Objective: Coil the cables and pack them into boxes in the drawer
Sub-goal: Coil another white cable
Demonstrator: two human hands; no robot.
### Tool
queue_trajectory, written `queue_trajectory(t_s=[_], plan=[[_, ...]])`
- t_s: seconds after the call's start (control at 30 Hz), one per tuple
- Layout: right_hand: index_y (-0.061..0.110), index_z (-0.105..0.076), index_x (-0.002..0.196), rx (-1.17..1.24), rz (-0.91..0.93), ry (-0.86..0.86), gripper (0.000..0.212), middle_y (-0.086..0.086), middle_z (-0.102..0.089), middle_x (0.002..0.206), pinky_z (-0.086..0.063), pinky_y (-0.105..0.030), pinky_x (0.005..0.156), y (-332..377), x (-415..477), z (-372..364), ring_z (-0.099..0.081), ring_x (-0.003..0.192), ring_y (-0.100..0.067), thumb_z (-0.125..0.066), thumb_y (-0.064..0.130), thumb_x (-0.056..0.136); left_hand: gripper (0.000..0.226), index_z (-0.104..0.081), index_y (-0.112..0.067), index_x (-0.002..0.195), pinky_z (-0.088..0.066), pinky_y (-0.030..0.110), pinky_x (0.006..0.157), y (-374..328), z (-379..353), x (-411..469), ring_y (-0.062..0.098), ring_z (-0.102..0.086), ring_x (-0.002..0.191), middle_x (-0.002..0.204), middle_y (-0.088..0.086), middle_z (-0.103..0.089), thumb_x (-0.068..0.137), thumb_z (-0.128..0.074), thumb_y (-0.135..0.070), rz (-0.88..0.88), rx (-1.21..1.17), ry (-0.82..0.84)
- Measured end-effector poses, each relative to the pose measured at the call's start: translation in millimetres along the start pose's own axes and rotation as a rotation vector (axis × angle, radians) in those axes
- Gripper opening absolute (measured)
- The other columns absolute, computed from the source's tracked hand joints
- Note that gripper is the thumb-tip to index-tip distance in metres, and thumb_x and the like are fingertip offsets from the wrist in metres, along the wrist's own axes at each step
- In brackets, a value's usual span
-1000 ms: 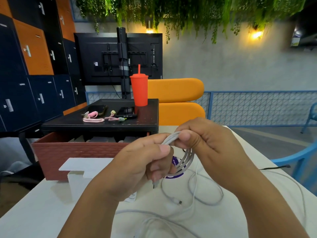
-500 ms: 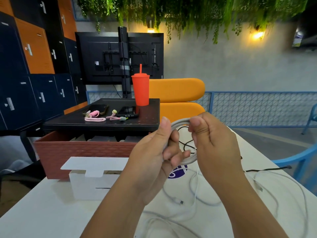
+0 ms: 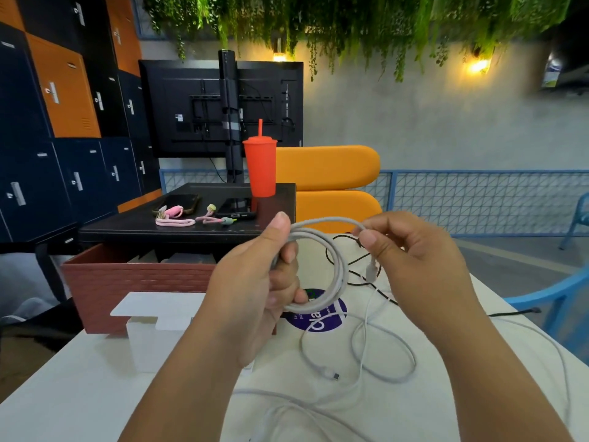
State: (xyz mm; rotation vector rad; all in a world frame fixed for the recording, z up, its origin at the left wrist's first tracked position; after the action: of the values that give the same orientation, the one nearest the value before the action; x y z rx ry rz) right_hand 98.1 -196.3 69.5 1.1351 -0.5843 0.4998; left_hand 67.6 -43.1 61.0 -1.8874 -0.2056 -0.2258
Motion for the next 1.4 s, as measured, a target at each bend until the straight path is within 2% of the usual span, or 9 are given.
queue_trajectory(t_s=[0.1, 0.27, 0.37, 0.5, 0.57, 0.67, 0.77, 1.03, 1.4], plan=[[0.029, -0.066, 0.068, 0.291, -0.109, -0.059, 0.026, 0.009, -0.059, 0.058, -0.050, -0.020, 0.060, 1, 0, -2, -0.051, 0.056, -0.001, -0.058, 0.013, 0.088, 0.038, -0.043, -0.013, 0.058, -0.040, 0.023, 0.047, 4, -7, -2, 0.008, -0.017, 0.034, 0.042, -0.006, -0.019, 0.071, -0.048, -0.048, 0.024, 0.032, 0.040], [0.022, -0.062, 0.082, 0.536, -0.239, -0.032, 0.019, 0.000, -0.060, 0.061, -0.046, -0.016, 0.050, 3, -1, -7, -0.055, 0.052, -0.006, -0.057, 0.004, 0.087, 0.039, -0.045, -0.014, 0.053, -0.040, 0.022, 0.045, 9, -10, -1, 0.008, -0.017, 0.033, 0.042, -0.005, -0.019, 0.071, -0.048, -0.048, 0.074, -0.010, 0.041], [0.021, -0.065, 0.080, 0.564, -0.269, 0.024, 0.021, -0.001, -0.061, 0.059, -0.048, -0.017, 0.048, 5, -1, -10, -0.056, 0.052, -0.009, -0.057, 0.003, 0.087, 0.039, -0.043, -0.011, 0.057, -0.022, 0.016, 0.040, 8, -9, 0, 0.006, -0.016, 0.035, 0.042, -0.005, -0.020, 0.071, -0.048, -0.046, 0.061, -0.057, 0.019], [0.012, -0.066, 0.079, 0.630, -0.292, 0.151, 0.016, -0.006, -0.063, 0.066, -0.050, -0.018, 0.053, 10, -4, -12, -0.059, 0.056, -0.011, -0.061, 0.027, 0.080, 0.041, -0.045, -0.011, 0.054, -0.017, 0.015, 0.036, 6, -6, 2, 0.006, -0.017, 0.034, 0.043, -0.004, -0.020, 0.079, -0.047, -0.044, 0.025, -0.132, -0.027], [0.016, -0.065, 0.079, 0.579, -0.276, 0.224, 0.026, 0.000, -0.066, 0.065, -0.053, -0.021, 0.058, 13, -6, -14, -0.061, 0.059, -0.009, -0.073, 0.038, 0.067, 0.046, -0.045, -0.012, 0.054, -0.023, 0.015, 0.034, 7, -5, 3, 0.007, -0.018, 0.033, 0.042, -0.004, -0.020, 0.088, -0.044, -0.042, 0.009, -0.157, -0.061], [0.014, -0.057, 0.087, 0.467, -0.267, 0.280, 0.034, -0.006, -0.069, 0.069, -0.055, -0.031, 0.065, 15, -9, -21, -0.064, 0.062, -0.013, -0.082, 0.019, 0.065, 0.049, -0.045, -0.013, 0.053, -0.033, 0.019, 0.044, 8, -4, 3, 0.009, -0.019, 0.033, 0.040, -0.004, -0.020, 0.092, -0.041, -0.042, -0.014, -0.148, -0.124], [0.008, -0.050, 0.086, 0.408, -0.267, 0.278, 0.025, -0.023, -0.064, 0.077, -0.050, -0.034, 0.063, 16, -12, -30, -0.057, 0.066, -0.023, -0.070, -0.001, 0.074, 0.049, -0.046, -0.015, 0.052, -0.030, 0.025, 0.050, 8, -3, 2, 0.010, -0.018, 0.036, 0.041, -0.003, -0.019, 0.091, -0.041, -0.044, -0.041, -0.101, -0.164], [0.022, -0.056, 0.088, 0.413, -0.334, 0.268, 0.015, 0.000, -0.061, 0.079, -0.056, -0.025, 0.060, 19, -15, -36, -0.061, 0.053, -0.008, -0.060, 0.008, 0.085, 0.040, -0.044, -0.013, 0.059, -0.034, 0.018, 0.044, 3, -1, 1, 0.010, -0.021, 0.039, 0.043, -0.004, -0.021, 0.075, -0.046, -0.050, -0.132, -0.016, -0.203], [0.026, -0.050, 0.095, 0.334, -0.391, 0.366, 0.034, -0.007, -0.062, 0.077, -0.057, -0.031, 0.062, 20, -17, -38, -0.060, 0.052, -0.012, -0.061, -0.001, 0.078, 0.037, -0.042, -0.011, 0.062, -0.030, 0.017, 0.046, 1, -4, -2, 0.003, -0.024, 0.040, 0.041, -0.010, -0.026, 0.071, -0.044, -0.047, -0.333, 0.164, -0.219]])
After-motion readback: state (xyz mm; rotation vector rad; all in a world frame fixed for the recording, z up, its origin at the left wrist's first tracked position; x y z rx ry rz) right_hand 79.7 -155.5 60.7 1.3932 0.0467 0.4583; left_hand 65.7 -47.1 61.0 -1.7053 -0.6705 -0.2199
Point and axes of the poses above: each hand's wrist, its own x-axis towards the middle knuckle, its own z-axis out of the back of the hand, y = z × x, the point moved 1 cm from there along x, towards the middle knuckle
